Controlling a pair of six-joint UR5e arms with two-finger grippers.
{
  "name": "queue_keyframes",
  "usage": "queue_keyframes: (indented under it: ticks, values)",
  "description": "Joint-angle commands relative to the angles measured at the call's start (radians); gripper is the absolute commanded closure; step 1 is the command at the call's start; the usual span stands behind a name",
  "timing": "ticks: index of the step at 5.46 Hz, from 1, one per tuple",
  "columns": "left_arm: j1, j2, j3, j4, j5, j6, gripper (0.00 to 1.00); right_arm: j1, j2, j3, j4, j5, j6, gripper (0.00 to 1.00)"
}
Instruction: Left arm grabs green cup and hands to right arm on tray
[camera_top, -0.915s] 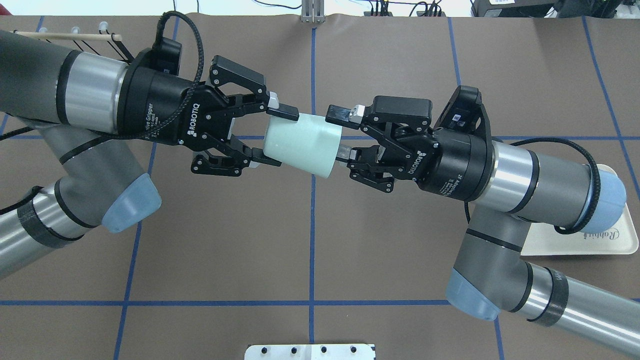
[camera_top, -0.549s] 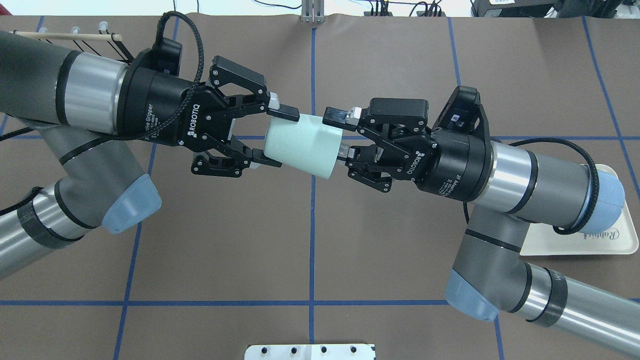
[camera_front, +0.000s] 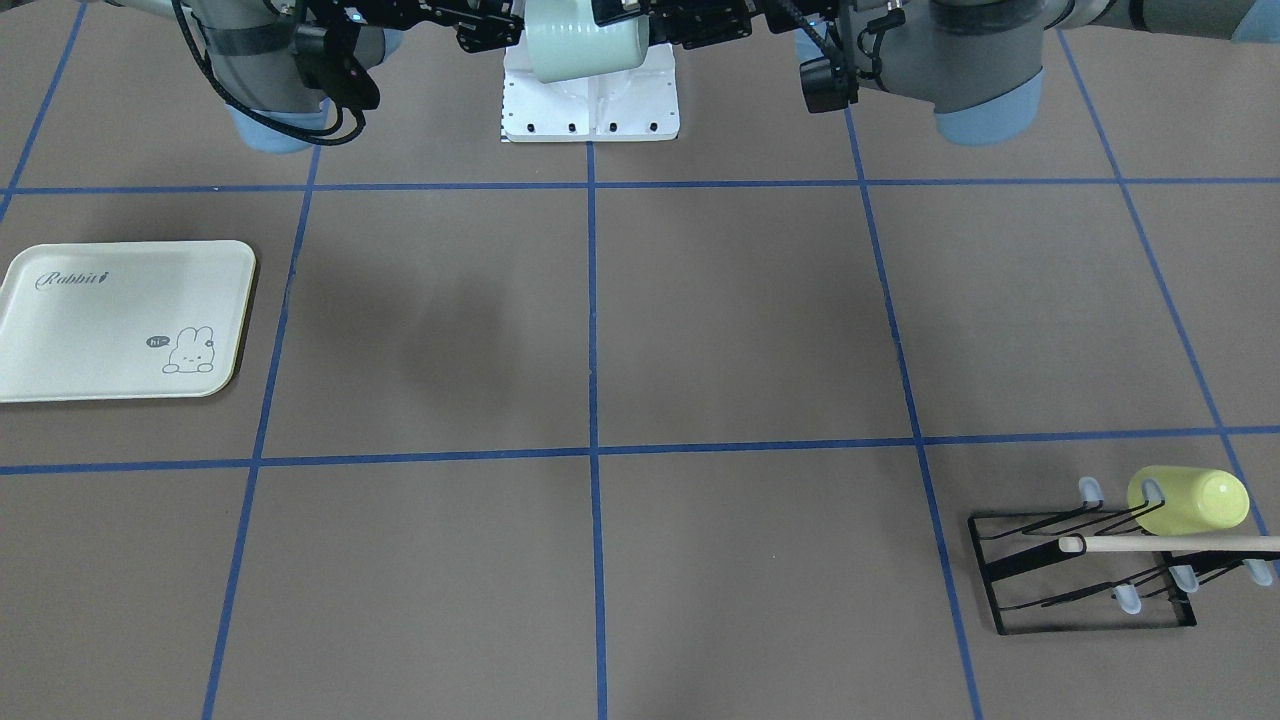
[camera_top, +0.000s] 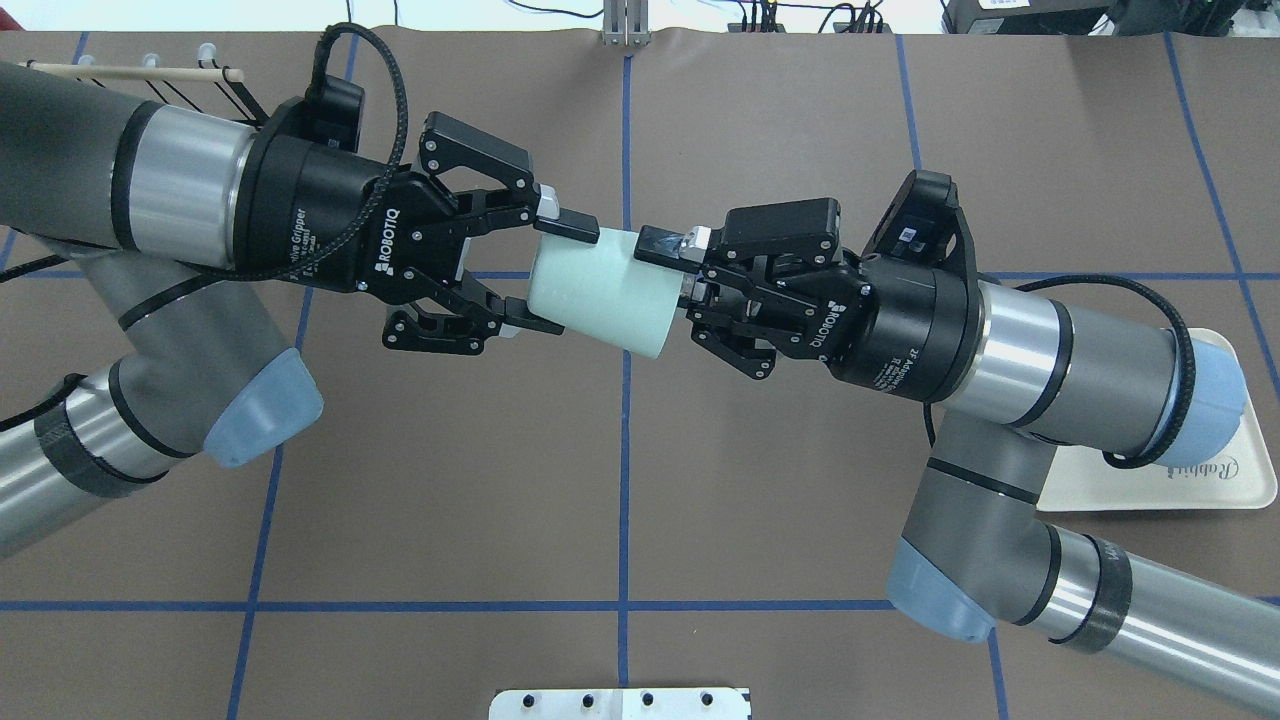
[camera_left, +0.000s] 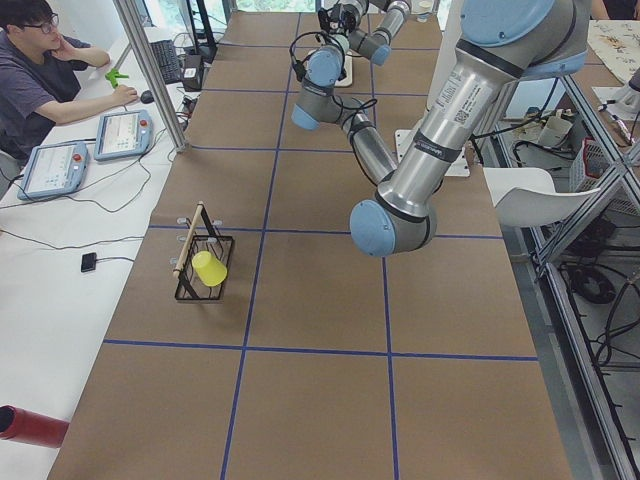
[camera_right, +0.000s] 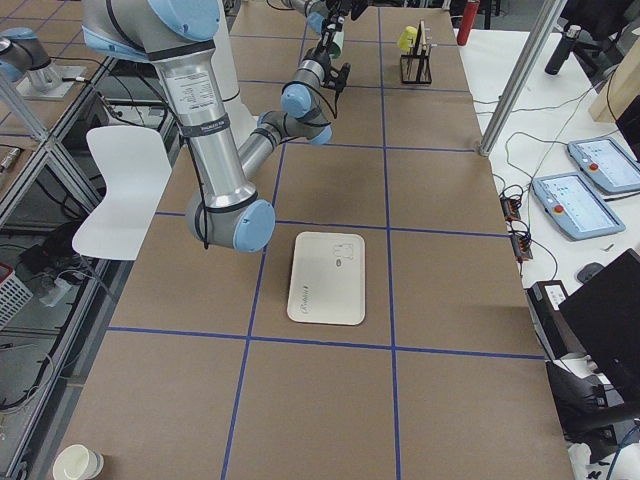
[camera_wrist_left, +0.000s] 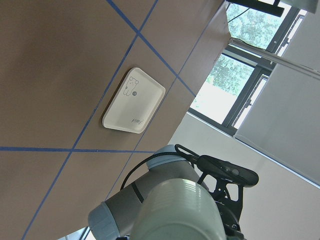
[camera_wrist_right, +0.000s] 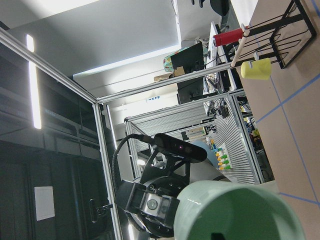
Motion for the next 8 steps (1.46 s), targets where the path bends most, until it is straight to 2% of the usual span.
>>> queue_keyframes:
  ticks: [1,2,3,5,6,7,8]
  values:
    - [0.0,0.0,0.0,0.0,0.0,-0.002,0.88,-0.002,0.002,-0.002,0.002,0.0,-0.01,0.91]
    - [0.0,0.0,-0.002,-0.006,0.0,0.012,0.01,-0.002,0.0,-0.004,0.003,0.003,-0.021,1.0]
    - [0.0,0.005,0.007,-0.064,-0.003,0.027,0.0,-0.002,0.0,-0.004,0.003,0.002,-0.024,1.0]
    - [-0.002,0.014,0.014,-0.066,-0.014,0.09,0.0,0.003,-0.003,0.001,0.008,0.003,-0.021,1.0]
    - [-0.009,0.018,0.015,-0.069,-0.032,0.103,0.0,0.023,-0.045,-0.001,0.008,0.008,-0.021,1.0]
    - [-0.009,0.031,0.015,-0.069,-0.032,0.104,0.0,0.084,-0.094,-0.01,-0.062,0.021,-0.021,1.0]
    - [-0.009,0.046,0.017,-0.064,-0.034,0.126,0.0,0.147,-0.089,-0.009,-0.26,0.099,-0.041,1.0]
